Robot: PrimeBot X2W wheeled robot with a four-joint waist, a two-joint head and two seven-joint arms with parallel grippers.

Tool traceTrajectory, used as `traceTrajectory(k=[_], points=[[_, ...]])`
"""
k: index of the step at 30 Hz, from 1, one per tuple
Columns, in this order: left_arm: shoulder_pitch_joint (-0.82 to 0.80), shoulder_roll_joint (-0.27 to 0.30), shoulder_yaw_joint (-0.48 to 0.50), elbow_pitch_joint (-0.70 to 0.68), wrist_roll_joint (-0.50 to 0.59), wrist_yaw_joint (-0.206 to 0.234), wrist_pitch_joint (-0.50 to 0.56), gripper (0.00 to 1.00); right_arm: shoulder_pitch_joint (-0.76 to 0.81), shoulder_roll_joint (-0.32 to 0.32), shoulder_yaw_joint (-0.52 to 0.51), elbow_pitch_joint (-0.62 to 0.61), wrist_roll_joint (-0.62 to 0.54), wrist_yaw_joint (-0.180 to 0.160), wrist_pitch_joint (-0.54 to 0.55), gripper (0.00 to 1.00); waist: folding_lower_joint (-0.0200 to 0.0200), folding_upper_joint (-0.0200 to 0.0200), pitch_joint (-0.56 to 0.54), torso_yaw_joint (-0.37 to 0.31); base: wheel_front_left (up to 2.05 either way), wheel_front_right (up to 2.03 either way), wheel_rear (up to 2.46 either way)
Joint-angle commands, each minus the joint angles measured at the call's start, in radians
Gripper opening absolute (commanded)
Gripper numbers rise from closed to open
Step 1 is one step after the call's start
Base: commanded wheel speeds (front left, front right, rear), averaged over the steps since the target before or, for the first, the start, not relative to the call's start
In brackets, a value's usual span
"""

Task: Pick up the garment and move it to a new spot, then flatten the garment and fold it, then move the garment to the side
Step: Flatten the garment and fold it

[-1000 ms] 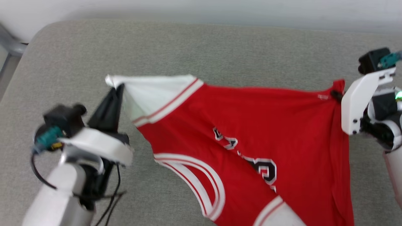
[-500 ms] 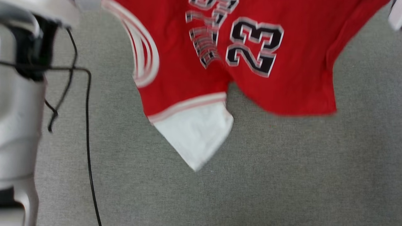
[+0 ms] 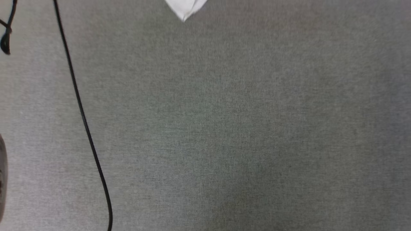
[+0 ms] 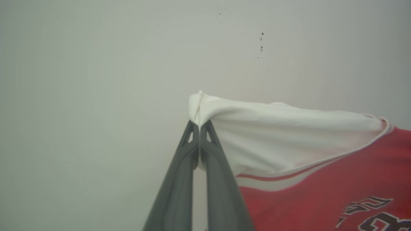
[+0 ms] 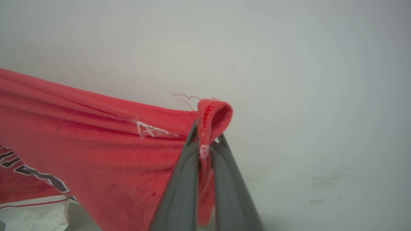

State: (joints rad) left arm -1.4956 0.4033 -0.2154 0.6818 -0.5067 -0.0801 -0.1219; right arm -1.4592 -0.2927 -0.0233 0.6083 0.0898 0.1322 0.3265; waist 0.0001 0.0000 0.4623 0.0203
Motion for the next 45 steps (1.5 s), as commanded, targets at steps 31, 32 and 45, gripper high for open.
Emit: traceTrajectory(k=[31,32,45], points=[[0.616,-0.035,-0.064,0.162,-0.264,-0.049,-0.145,0.0,0.513,0.007,0.137,0.208,0.292,-0.003,-0.257,0.0,-0.0001,0.0,-0.037,0.055,0.0,0.0,0.0],[0.665,-0.036,-0.051,0.145,-0.263,-0.049,-0.145,0.0,0.555,-0.007,0.141,0.193,0.297,-0.003,-0.269,0.0,-0.0001,0.0,-0.058,0.055,0.0,0.0,0.0],[1.198,-0.038,0.03,-0.121,-0.201,0.04,-0.134,0.0,1.119,-0.065,0.081,-0.118,0.312,-0.007,-0.227,0.0,-0.0001,0.0,-0.292,0.062,0.0,0.0,0.0]])
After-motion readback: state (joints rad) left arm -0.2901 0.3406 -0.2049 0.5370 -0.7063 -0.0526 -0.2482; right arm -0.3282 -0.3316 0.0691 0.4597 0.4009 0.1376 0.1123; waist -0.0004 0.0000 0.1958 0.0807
